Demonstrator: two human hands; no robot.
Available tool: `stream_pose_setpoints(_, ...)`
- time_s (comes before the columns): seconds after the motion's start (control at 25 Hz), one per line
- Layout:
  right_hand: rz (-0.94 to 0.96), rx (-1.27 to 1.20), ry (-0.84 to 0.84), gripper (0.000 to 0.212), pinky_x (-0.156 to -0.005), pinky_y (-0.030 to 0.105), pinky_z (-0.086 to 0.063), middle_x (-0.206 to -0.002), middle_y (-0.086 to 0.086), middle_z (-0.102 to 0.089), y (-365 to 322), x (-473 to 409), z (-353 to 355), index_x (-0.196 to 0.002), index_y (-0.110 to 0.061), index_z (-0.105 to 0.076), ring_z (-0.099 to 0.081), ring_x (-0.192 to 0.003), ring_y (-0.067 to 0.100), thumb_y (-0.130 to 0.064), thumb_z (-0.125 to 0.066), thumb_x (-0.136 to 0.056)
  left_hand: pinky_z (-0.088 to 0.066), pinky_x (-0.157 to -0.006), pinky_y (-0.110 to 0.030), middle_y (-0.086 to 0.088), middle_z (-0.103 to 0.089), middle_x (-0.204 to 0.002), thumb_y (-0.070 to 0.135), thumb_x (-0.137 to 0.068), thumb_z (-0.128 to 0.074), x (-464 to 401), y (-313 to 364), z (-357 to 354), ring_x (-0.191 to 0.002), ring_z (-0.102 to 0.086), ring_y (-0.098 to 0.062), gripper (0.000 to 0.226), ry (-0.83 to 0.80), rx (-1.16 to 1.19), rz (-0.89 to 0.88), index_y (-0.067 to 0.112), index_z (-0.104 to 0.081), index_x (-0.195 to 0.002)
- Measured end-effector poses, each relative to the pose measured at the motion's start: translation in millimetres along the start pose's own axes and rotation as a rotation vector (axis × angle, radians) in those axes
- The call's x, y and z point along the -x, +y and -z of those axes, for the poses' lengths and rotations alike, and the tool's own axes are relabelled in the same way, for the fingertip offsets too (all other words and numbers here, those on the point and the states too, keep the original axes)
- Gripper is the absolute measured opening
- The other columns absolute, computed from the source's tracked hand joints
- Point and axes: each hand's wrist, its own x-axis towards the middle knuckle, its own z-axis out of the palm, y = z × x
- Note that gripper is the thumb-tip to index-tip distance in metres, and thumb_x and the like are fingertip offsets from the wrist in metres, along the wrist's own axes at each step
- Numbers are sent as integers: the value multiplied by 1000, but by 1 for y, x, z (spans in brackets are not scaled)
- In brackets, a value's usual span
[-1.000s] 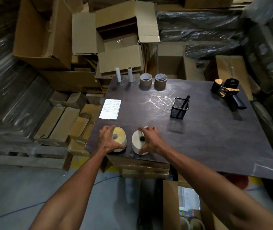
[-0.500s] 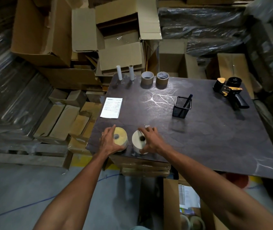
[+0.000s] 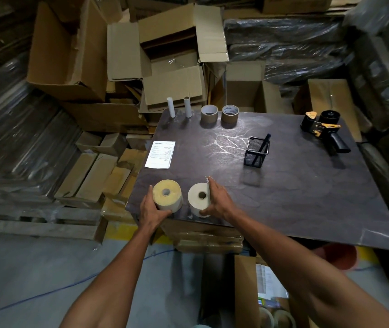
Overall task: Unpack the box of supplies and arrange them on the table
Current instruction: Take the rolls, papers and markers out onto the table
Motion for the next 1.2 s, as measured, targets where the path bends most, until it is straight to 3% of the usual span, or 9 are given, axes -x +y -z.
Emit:
stream_pose_setpoints(0.16,-3,-33,9,135,-117,40,-30,-159,12,-27,4,7,2,-157,-15,-3,-30,-144,33,-25,-93,-58,-39,-111,-52,-12,-42,-150,19,-58,-92,11,-16,-10,-140,-39,-32,124,18,57,56,17,-16,-155)
stream_pose_setpoints(0.28,-20,-57,14,131,-115,35,-29,-158,13,-29,14,17,1,-157,-11,-1,-31,-143,33,-18,-90,-62,-34,-115,-49,-15,-34,-155,16,-67,-88,31,-13,-19,-142,-34,-34,122,-24,46,88,15,-6,-157)
stream_pose_setpoints(0.4,-91,-82,12,129,-115,42,-33,-156,16,-34,25,30,0,-158,-13,-4,-33,-142,34,-17,-91,-62,-32,-115,-45,-15,-25,-158,18,-75,-82,51,-11,-33,-143,-30,-34,112,-62,17,87,14,-5,-157)
stream_pose_setpoints(0.48,-124,-101,16,120,-110,46,-41,-152,16,-39,33,42,0,-157,-14,-12,-43,-135,33,-19,-90,-66,-32,-114,-43,-15,-24,-158,20,-80,-78,63,-14,-43,-143,-31,-34,100,-69,-15,101,11,-13,-156)
stream_pose_setpoints(0.6,-106,-112,58,77,-102,43,-50,-143,13,-50,49,68,2,-148,-13,-36,-58,-118,26,-20,-76,-82,-42,-107,-39,-14,-44,-145,23,-86,-71,82,-18,-58,-131,-47,-31,67,-134,-78,33,9,-42,-145)
stream_pose_setpoints(0.68,-76,-72,77,59,-105,40,-47,-142,10,-54,63,89,0,-144,-12,-44,-56,-124,24,-27,-67,-91,-46,-104,-39,-10,-54,-136,26,-89,-66,96,-18,-69,-124,-54,-28,51,-201,-114,-25,13,-53,-137)
stream_pose_setpoints(0.92,-26,18,88,49,-105,38,-45,-138,7,-58,117,154,-8,-142,-19,-48,-53,-126,23,-39,-52,-97,-45,-104,-37,-7,-61,-129,25,-89,-60,144,-5,-114,-121,-56,-24,43,-341,-244,-186,15,-59,-130)
stream_pose_setpoints(1.2,-82,41,0,43,-98,33,-43,-132,14,-60,233,261,-12,-136,-10,-53,-55,-123,31,-29,-53,-97,-41,-106,-33,-6,-55,-138,29,-93,-54,257,25,-201,-127,-50,-23,45,-444,-321,-196,17,-54,-137)
